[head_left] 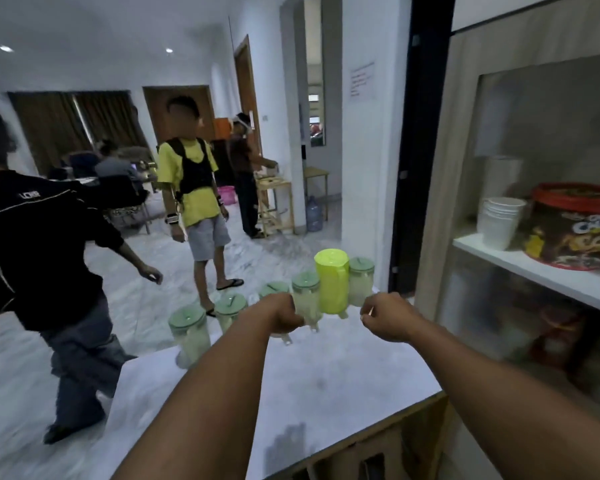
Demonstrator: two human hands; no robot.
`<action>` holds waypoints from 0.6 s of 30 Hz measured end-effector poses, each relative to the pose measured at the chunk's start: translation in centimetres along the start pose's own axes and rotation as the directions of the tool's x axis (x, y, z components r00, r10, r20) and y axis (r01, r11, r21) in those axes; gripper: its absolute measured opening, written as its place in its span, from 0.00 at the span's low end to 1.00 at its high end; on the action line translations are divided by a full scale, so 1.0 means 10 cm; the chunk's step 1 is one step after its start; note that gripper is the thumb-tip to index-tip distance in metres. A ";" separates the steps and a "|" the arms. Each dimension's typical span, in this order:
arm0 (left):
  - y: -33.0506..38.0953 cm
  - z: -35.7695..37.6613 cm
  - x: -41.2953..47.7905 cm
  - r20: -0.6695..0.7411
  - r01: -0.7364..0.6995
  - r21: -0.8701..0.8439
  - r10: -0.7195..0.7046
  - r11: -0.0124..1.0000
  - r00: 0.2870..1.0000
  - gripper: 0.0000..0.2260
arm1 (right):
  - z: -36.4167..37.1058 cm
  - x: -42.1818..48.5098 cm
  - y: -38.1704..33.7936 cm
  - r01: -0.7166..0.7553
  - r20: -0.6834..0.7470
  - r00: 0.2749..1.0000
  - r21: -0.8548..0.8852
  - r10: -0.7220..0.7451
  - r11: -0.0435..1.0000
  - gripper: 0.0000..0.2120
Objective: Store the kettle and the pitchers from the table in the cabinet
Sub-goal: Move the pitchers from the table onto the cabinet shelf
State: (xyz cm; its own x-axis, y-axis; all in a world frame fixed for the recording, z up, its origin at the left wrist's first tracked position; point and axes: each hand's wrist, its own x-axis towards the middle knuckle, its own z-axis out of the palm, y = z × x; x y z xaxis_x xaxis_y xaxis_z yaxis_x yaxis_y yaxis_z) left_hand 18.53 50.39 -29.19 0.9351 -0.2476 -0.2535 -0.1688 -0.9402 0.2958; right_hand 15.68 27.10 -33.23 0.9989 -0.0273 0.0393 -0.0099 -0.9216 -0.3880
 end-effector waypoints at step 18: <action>0.06 0.45 2.50 -0.035 0.006 -0.435 -0.024 0.900 0.999 0.26 | 0.51 2.15 0.89 -0.286 0.067 0.958 0.103 0.280 0.953 0.20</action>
State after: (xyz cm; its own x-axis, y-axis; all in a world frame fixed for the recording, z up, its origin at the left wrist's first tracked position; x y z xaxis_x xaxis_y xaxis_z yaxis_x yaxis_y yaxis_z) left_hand 40.41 42.59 -39.51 0.9493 -0.2168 -0.2276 -0.0109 -0.7462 0.6656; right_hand 37.30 20.28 -40.50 0.9570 -0.2582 -0.1323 -0.2898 -0.8304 -0.4758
